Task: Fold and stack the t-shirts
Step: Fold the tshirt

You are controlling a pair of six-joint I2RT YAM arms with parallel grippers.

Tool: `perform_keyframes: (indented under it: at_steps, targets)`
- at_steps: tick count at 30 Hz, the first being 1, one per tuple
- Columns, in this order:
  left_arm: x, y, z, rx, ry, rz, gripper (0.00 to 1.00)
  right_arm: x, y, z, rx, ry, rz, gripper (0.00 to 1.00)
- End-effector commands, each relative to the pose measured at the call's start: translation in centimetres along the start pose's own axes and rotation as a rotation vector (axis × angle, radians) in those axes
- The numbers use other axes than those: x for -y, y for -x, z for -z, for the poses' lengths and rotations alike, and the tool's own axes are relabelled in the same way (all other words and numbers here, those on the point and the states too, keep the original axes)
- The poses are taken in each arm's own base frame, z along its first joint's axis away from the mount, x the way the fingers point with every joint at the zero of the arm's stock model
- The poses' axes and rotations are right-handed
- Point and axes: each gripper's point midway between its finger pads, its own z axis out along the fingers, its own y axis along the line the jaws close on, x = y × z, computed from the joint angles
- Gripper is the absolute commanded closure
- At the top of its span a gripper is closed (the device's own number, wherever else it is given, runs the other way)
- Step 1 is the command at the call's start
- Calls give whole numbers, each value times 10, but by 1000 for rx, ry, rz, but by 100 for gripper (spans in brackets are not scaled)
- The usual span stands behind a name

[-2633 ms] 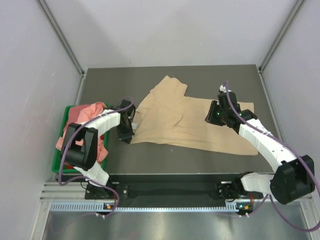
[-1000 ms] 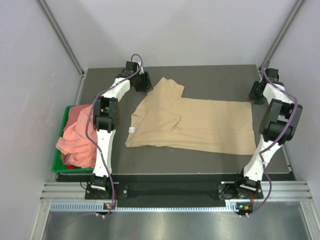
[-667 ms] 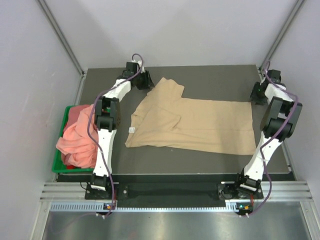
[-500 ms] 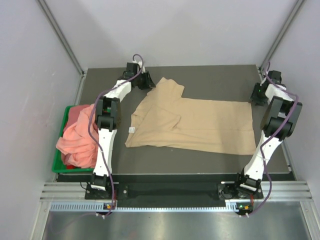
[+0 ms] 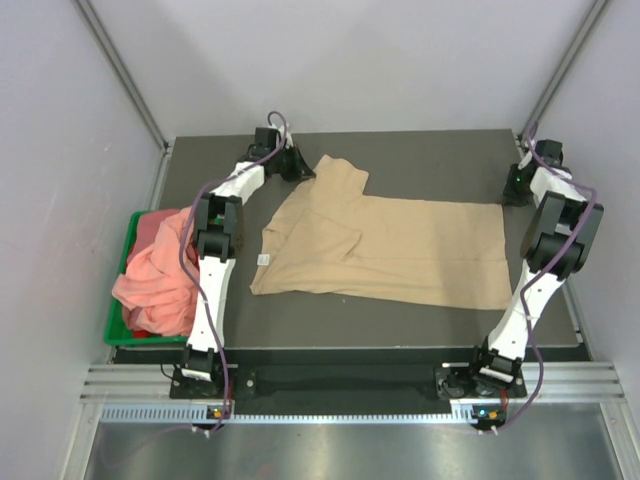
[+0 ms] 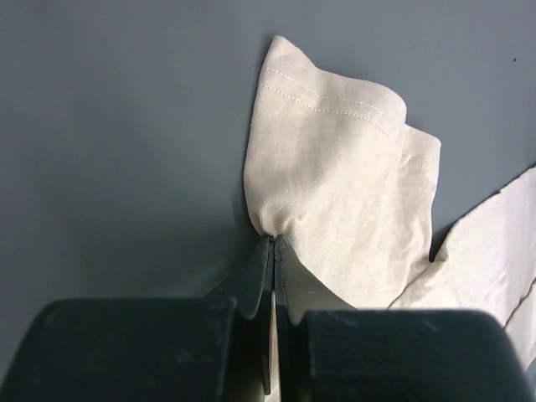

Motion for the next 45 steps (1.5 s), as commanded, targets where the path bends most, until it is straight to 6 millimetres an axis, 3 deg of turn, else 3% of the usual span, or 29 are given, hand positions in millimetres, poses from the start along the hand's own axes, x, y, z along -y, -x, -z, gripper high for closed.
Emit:
perform_keyframes:
  at_steps: [1, 2, 6, 20, 21, 25, 26, 36, 45]
  targets:
    - [28, 32, 10, 77, -67, -52, 100, 1, 14, -3, 33, 19, 10, 78]
    - [29, 34, 11, 82, -61, -53, 100, 1, 16, -3, 39, 21, 12, 87]
    - [38, 47, 22, 111, -55, -72, 100, 1, 23, 1, 51, 14, 6, 100]
    - [58, 60, 57, 143, -12, -130, 100, 2, 36, 21, 131, -15, -5, 100]
    - [58, 60, 57, 141, -11, -130, 100, 1, 35, 20, 123, -5, -4, 100]
    - [56, 58, 56, 134, -15, -123, 100, -3, 31, 22, 107, 20, 7, 70]
    - [55, 55, 54, 127, -15, -120, 100, -3, 30, 22, 104, 20, 8, 69]
    - [53, 55, 48, 128, -31, -118, 100, 0, 19, 19, 60, 15, 39, 68]
    - [45, 48, 41, 111, -28, -113, 100, 3, 0, 7, 18, 12, 30, 73]
